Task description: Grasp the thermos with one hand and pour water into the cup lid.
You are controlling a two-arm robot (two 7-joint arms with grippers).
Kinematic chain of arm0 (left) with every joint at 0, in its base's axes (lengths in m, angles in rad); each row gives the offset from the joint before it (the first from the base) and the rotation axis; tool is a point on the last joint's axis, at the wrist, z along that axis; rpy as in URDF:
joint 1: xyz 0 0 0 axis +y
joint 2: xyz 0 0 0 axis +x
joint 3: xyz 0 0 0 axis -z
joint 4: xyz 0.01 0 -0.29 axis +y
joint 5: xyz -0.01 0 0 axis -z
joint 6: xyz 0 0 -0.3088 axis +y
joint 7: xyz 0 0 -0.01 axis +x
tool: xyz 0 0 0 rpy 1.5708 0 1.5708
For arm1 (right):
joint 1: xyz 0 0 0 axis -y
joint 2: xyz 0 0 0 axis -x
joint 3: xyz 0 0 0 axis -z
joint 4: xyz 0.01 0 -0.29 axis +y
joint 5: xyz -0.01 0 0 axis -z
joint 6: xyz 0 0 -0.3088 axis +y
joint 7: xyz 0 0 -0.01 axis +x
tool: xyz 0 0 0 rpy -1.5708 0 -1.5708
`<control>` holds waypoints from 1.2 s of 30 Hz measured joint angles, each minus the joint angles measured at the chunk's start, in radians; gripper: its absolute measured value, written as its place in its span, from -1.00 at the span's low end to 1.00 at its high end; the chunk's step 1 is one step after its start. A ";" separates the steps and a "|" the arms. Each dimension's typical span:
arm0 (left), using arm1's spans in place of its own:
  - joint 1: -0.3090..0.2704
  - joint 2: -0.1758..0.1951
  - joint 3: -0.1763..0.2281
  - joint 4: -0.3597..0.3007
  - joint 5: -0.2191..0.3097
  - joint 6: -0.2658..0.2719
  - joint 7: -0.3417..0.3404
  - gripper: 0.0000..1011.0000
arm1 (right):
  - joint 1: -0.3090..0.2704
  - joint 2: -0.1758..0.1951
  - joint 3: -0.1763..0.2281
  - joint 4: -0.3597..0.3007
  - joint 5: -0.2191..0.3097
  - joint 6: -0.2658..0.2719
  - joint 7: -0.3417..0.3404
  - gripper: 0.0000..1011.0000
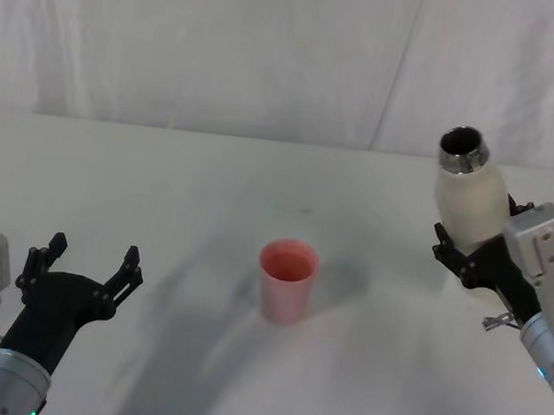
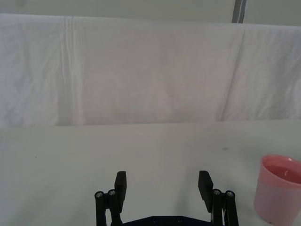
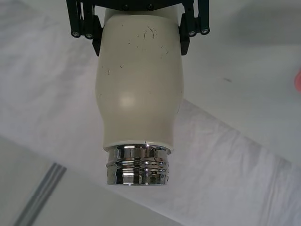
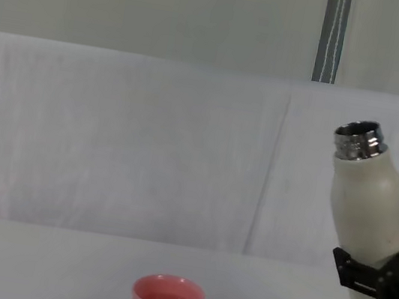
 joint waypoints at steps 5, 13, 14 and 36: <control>0.000 0.000 0.000 0.000 0.000 0.000 0.000 0.98 | 0.015 0.012 -0.031 -0.004 -0.080 -0.007 -0.012 0.88; 0.000 0.000 0.000 0.000 0.000 0.000 0.000 0.98 | 0.033 0.028 -0.076 -0.012 -0.191 -0.022 -0.023 0.88; 0.000 0.000 0.000 0.000 0.000 0.000 0.000 0.98 | 0.034 0.030 -0.080 -0.013 -0.201 -0.023 -0.024 0.88; 0.000 0.000 0.000 0.000 0.000 0.000 0.000 0.98 | 0.069 0.061 -0.183 -0.021 -0.396 -0.030 -0.028 0.88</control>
